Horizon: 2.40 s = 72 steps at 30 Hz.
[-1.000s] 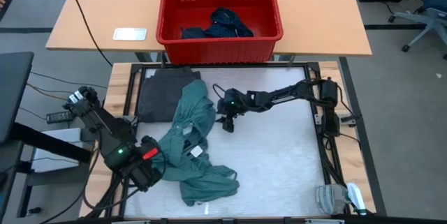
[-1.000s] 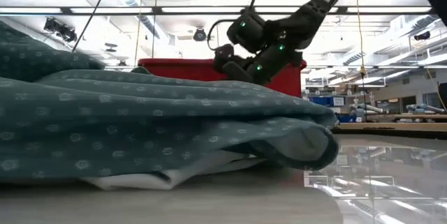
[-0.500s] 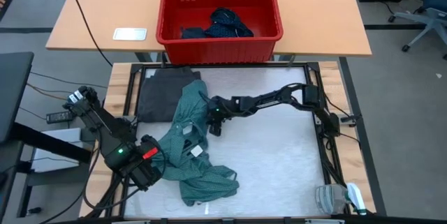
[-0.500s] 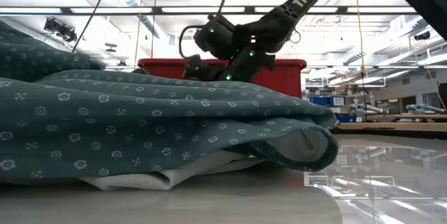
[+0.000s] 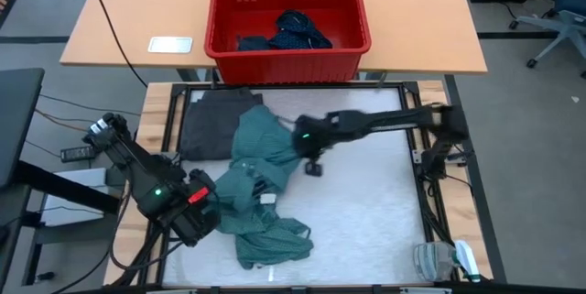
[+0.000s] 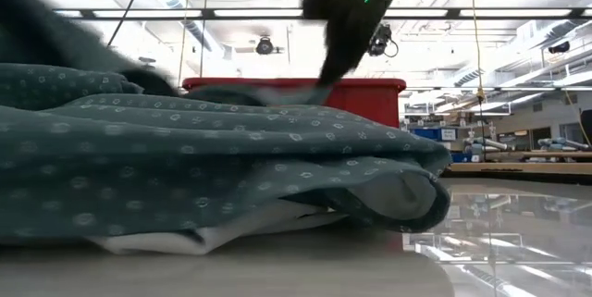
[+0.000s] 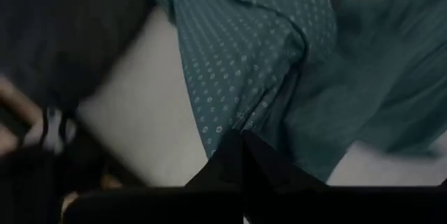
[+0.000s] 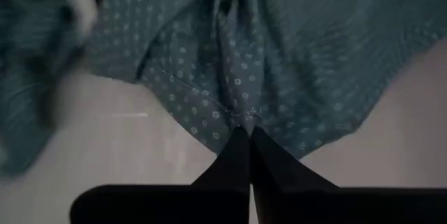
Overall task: Fold laundry
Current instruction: Fold the dark green polo
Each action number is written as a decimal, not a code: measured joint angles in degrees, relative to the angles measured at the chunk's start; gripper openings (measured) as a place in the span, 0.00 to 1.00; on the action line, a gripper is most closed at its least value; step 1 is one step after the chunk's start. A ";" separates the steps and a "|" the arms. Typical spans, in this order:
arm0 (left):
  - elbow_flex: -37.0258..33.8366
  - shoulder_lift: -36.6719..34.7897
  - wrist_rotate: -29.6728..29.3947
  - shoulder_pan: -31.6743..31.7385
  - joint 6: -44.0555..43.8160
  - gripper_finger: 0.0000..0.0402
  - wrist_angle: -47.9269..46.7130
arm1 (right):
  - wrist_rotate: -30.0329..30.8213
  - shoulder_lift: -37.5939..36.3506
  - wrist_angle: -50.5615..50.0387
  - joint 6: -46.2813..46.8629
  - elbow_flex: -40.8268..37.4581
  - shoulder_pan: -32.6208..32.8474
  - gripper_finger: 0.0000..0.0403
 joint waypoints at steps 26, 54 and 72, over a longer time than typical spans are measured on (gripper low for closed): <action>37.50 -0.03 -6.43 1.66 73.43 0.00 50.86 | -26.83 -60.44 13.75 17.78 -0.05 8.74 0.00; 37.10 -1.54 -33.40 3.53 64.40 0.00 34.87 | 2.20 -53.70 -8.08 -0.94 6.34 -0.67 0.00; 1.24 -4.52 -18.28 49.30 37.06 0.02 0.93 | 14.35 -13.11 21.98 -5.40 -13.20 -32.24 0.06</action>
